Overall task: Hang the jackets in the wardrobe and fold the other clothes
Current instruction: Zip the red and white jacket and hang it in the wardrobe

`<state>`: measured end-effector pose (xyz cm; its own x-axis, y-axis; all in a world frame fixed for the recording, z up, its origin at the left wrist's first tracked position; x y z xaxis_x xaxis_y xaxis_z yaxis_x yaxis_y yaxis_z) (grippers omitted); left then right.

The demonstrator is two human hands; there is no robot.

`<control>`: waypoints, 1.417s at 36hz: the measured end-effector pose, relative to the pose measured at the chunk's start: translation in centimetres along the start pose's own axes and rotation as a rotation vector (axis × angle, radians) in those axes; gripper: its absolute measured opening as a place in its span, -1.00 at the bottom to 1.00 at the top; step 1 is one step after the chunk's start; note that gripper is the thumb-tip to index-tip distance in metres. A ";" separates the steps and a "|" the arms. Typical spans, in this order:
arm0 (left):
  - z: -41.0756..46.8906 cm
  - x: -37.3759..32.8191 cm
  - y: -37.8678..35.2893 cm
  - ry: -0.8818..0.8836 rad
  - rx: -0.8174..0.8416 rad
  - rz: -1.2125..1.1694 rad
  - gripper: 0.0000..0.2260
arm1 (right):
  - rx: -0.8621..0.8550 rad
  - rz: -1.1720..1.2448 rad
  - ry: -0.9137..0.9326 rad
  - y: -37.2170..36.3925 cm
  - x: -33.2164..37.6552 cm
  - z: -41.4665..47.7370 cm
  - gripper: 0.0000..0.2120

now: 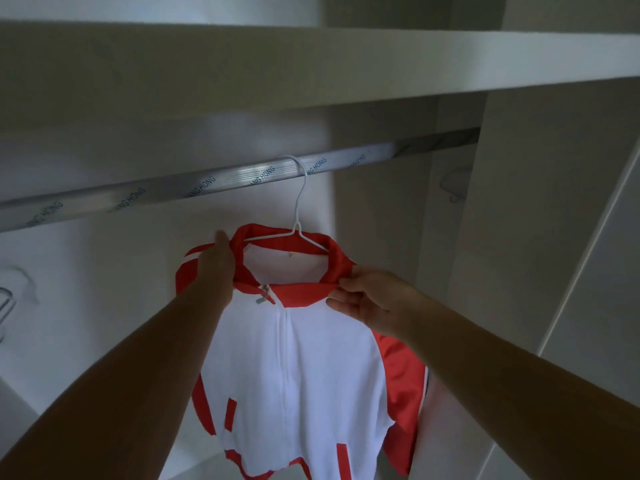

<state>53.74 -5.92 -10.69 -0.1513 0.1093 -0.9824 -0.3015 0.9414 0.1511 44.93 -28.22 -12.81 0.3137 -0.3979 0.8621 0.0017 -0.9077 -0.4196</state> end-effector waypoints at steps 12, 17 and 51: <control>-0.6 -6.2 2.7 -0.559 -0.241 0.366 -0.86 | -0.553 -0.744 0.489 -0.1 7.1 -1.3 -0.80; -2.8 -7.8 0.4 -0.967 -0.151 1.090 -0.76 | -0.691 -1.281 0.688 -1.7 9.5 -3.1 -0.63; -5.5 -4.3 -5.2 -0.424 0.111 0.136 -0.70 | 0.006 -1.669 0.330 0.8 2.2 -1.1 -0.84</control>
<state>50.77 -13.07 -6.64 0.2233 0.3338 -0.9158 -0.1998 0.9353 0.2922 44.62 -29.97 -10.93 -0.2290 0.9078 0.3514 0.1047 -0.3359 0.9361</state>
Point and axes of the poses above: each hand's wrist, its own z-axis towards the middle knuckle, its own y-axis out of the back of the hand, x = y × z, the point moved 8 cm from there along z, towards the middle knuckle, and after that the axes turned 1 degree about z, right-handed, at the moved point
